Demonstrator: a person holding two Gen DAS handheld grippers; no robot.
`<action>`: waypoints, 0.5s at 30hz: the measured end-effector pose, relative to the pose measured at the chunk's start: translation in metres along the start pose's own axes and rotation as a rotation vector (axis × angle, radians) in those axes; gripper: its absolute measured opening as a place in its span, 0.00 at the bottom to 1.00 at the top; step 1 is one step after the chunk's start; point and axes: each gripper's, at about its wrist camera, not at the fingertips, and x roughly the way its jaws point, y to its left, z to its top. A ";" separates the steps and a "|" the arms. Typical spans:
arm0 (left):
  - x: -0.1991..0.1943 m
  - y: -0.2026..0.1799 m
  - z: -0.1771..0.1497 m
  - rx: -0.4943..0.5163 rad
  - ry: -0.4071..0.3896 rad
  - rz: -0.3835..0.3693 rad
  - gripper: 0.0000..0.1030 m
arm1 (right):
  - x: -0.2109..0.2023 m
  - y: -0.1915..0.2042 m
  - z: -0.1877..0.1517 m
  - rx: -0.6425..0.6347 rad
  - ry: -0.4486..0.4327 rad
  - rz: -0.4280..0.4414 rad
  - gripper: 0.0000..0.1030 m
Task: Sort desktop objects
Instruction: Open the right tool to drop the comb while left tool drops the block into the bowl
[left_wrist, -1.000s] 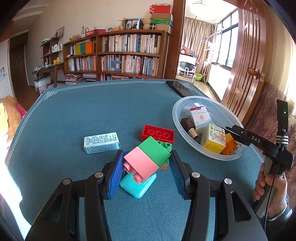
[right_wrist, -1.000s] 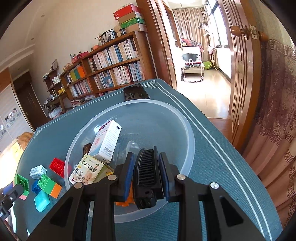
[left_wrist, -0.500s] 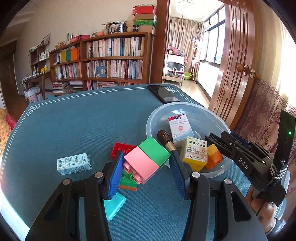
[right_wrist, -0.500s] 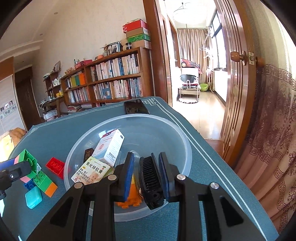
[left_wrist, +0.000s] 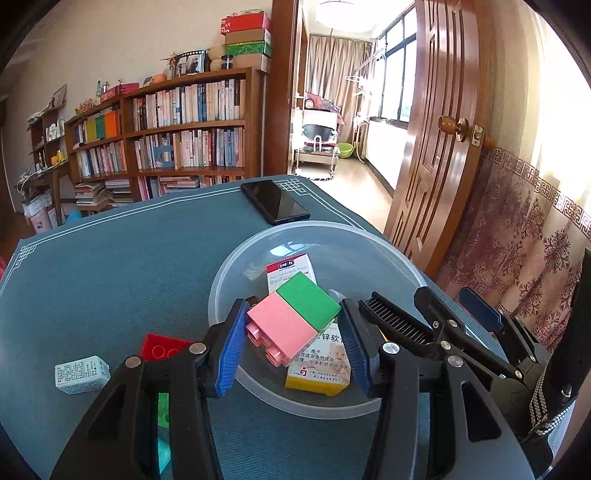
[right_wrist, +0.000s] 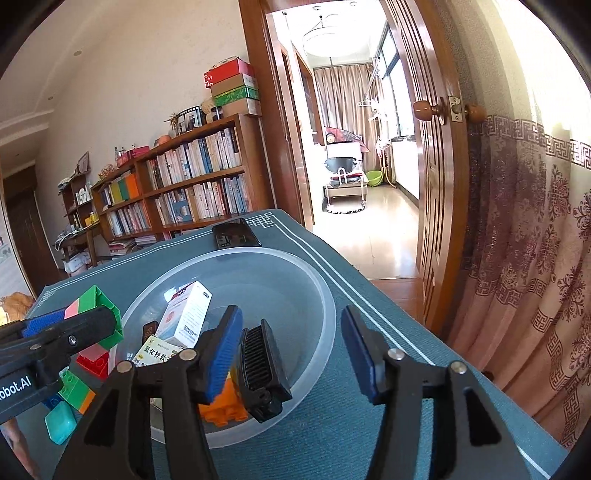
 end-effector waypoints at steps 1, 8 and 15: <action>0.003 -0.002 0.001 -0.001 0.003 -0.006 0.52 | -0.001 0.000 0.001 0.000 -0.006 -0.004 0.65; 0.026 -0.004 0.009 -0.051 0.035 -0.045 0.52 | 0.003 -0.001 0.004 0.013 0.001 -0.030 0.67; 0.043 0.000 0.016 -0.091 0.053 -0.069 0.52 | 0.007 -0.005 0.004 0.029 0.015 -0.039 0.67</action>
